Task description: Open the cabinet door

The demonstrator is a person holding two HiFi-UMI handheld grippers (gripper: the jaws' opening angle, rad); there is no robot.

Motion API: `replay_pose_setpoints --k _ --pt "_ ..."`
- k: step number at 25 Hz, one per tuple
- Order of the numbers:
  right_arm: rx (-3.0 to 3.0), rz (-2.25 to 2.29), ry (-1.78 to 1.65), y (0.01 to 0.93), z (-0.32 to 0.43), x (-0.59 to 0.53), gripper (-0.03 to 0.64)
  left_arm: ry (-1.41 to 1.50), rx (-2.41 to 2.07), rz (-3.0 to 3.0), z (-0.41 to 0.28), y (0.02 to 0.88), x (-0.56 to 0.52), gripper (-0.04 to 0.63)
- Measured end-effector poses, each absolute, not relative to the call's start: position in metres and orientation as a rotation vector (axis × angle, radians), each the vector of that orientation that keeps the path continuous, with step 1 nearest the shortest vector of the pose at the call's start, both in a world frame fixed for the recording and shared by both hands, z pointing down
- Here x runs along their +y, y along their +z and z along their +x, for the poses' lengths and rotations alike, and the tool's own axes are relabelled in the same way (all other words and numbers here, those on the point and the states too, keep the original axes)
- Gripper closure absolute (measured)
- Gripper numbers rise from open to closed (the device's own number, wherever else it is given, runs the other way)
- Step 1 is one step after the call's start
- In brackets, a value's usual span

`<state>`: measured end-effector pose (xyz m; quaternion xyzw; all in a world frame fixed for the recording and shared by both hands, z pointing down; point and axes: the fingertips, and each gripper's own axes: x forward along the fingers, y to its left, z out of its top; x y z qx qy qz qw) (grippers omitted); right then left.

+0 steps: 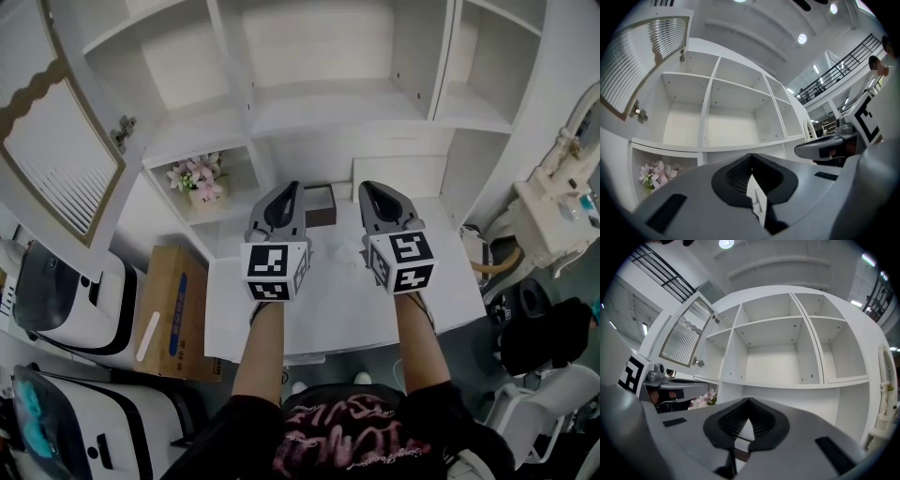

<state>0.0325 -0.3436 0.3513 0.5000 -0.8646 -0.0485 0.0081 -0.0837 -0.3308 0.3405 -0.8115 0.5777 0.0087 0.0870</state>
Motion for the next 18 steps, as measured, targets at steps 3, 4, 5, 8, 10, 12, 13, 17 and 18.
replay_pose_setpoints --k 3,4,5,8,10,12,13,17,18 --pt "-2.702 1.568 -0.149 0.3513 0.0329 -0.344 0.603 0.034 1.721 -2.418 -0.0846 0.3391 -0.3305 0.58" --pt "-2.701 1.57 -0.147 0.3516 0.0331 -0.344 0.603 0.033 1.719 -2.419 -0.0842 0.3391 -0.3305 0.58" --pt "-2.701 1.57 -0.145 0.352 0.033 -0.344 0.603 0.029 1.718 -2.419 -0.0839 0.3394 -0.3305 0.58" --pt "-2.7 1.564 -0.141 0.3534 0.0317 -0.3445 0.603 0.021 1.717 -2.422 -0.0839 0.3409 -0.3313 0.58" --pt "-2.698 1.564 -0.139 0.3539 0.0322 -0.3447 0.603 0.021 1.72 -2.426 -0.0842 0.342 -0.3316 0.58" --pt "-2.697 1.566 -0.137 0.3542 0.0332 -0.3449 0.603 0.017 1.721 -2.425 -0.0845 0.3431 -0.3315 0.58" --pt "-2.697 1.566 -0.137 0.3544 0.0334 -0.345 0.603 0.016 1.72 -2.425 -0.0847 0.3434 -0.3315 0.58" --pt "-2.696 1.562 -0.134 0.3557 0.0306 -0.3458 0.603 0.007 1.719 -2.426 -0.087 0.3444 -0.3323 0.58" --pt "-2.695 1.56 -0.132 0.3561 0.0295 -0.346 0.603 0.004 1.719 -2.427 -0.0875 0.3446 -0.3327 0.58"
